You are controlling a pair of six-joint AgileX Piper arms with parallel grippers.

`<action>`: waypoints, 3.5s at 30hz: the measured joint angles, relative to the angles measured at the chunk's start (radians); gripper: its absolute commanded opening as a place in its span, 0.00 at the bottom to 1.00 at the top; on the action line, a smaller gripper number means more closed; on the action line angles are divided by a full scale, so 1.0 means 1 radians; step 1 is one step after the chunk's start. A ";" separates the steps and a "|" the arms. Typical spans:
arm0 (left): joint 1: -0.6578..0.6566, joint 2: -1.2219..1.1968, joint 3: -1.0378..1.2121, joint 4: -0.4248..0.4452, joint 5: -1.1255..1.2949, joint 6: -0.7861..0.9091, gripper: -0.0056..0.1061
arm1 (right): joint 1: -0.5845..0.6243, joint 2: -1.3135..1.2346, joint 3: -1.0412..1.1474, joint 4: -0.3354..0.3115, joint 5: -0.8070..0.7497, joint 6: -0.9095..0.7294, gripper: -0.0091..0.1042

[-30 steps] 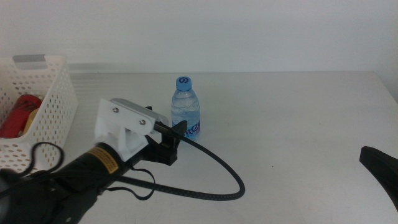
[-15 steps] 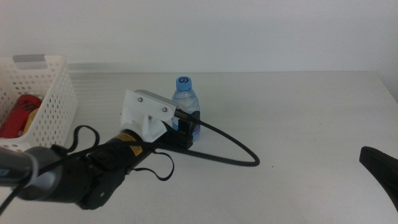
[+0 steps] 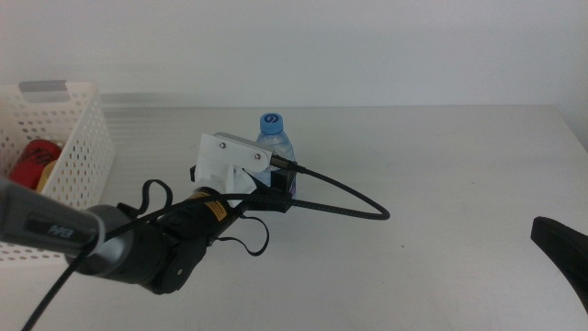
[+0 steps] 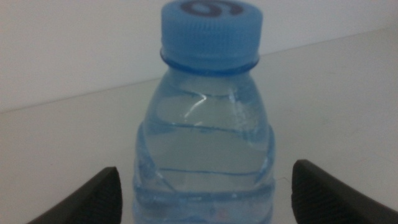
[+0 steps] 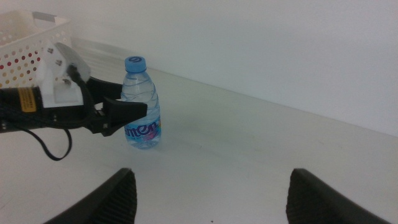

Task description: Use arms to grab the bottles and put them into the dustbin to the left of the table.

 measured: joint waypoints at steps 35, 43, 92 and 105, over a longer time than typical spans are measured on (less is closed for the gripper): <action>0.000 0.102 -0.114 -0.022 0.021 -0.031 0.21 | 0.000 0.000 0.000 0.000 0.001 0.000 0.63; 0.000 -0.086 0.021 -0.022 0.060 -0.001 0.23 | 0.000 0.000 0.000 0.000 0.001 0.000 0.63; 0.545 -0.773 -0.341 -0.131 1.494 0.285 0.23 | 0.002 0.000 0.000 0.000 0.001 0.000 0.63; 0.743 -0.445 -0.643 -0.187 1.731 0.423 0.23 | 0.002 0.000 0.000 0.000 0.001 0.000 0.63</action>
